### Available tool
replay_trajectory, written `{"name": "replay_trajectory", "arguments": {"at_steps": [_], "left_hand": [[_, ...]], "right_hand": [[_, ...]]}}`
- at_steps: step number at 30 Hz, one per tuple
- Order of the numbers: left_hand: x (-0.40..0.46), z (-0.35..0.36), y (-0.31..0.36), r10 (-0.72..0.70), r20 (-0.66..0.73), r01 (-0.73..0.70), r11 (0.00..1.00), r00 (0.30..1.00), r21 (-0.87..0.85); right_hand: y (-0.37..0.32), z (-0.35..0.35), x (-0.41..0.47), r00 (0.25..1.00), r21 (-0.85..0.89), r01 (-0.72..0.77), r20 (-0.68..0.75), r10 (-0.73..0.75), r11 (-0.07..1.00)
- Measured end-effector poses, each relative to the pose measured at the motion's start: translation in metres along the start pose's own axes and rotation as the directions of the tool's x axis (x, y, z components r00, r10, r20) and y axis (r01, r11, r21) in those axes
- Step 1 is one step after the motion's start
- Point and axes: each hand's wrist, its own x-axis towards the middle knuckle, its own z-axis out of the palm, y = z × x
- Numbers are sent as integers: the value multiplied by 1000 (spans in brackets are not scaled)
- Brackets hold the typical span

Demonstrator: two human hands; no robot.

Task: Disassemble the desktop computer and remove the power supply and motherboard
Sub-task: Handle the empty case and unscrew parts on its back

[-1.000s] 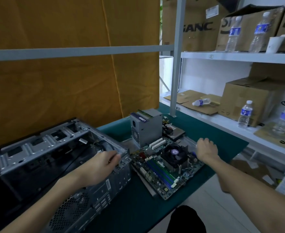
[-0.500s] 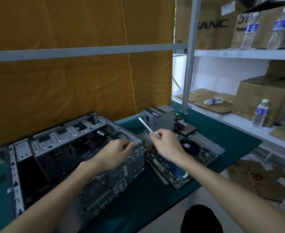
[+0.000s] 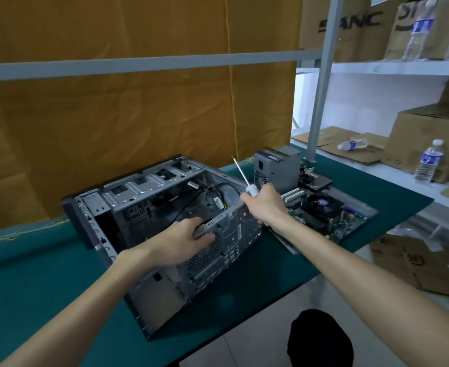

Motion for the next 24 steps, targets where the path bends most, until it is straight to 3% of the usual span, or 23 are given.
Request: {"name": "replay_trajectory", "arguments": {"at_steps": [10, 15, 24], "left_hand": [[-18, -4, 1, -116, -98, 123, 990, 988, 67], [-38, -2, -4, -153, -124, 171, 973, 980, 154], [-28, 14, 20, -176, -205, 229, 935, 963, 270]], "right_hand": [[-26, 7, -6, 1000, -16, -24, 14, 24, 1000], [-32, 38, -31, 979, -3, -30, 200, 30, 1000], [-33, 33, -28, 990, 58, -28, 139, 19, 998]]}}
